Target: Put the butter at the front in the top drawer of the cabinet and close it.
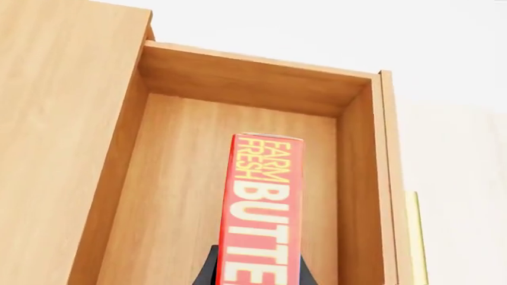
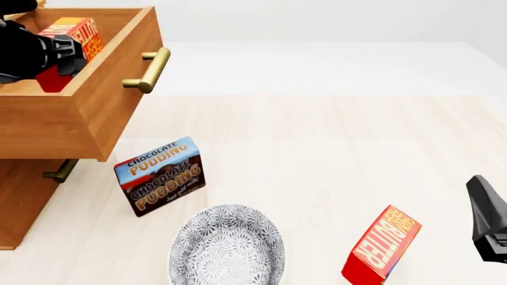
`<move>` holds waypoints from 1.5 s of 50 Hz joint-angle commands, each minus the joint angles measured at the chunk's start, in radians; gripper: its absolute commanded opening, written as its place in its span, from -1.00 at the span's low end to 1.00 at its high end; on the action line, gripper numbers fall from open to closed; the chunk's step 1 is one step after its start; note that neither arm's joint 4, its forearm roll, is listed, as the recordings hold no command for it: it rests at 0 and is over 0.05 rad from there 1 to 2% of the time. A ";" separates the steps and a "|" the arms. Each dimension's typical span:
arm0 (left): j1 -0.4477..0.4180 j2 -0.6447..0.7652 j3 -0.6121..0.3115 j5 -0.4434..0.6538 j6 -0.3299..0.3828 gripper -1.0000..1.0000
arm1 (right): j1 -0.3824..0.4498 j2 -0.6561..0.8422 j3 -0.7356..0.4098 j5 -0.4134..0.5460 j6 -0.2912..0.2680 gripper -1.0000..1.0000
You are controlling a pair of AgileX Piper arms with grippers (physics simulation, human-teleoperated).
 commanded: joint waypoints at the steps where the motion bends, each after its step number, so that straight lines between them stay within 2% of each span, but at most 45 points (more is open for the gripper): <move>1: 0.004 0.000 0.021 -0.046 0.009 -1.00 | 0.000 -0.001 0.001 0.000 0.000 1.00; 16: 0.004 0.005 0.045 -0.069 0.003 -1.00 | 0.000 -0.001 0.001 0.000 0.000 1.00; 23: -0.010 0.003 0.088 -0.097 -0.008 -1.00 | 0.000 -0.001 0.001 0.000 0.000 1.00; 24: -0.012 0.002 0.090 -0.099 -0.008 1.00 | 0.000 -0.001 0.001 0.000 0.000 1.00; 33: -0.018 -0.009 0.094 -0.098 -0.005 1.00 | 0.000 -0.001 0.001 0.000 0.000 1.00; 52: -0.024 -0.094 0.068 -0.028 0.014 1.00 | 0.000 -0.001 0.001 0.000 0.000 1.00; 75: -0.051 -0.234 -0.007 0.111 0.073 1.00 | 0.000 -0.001 0.001 0.000 0.000 1.00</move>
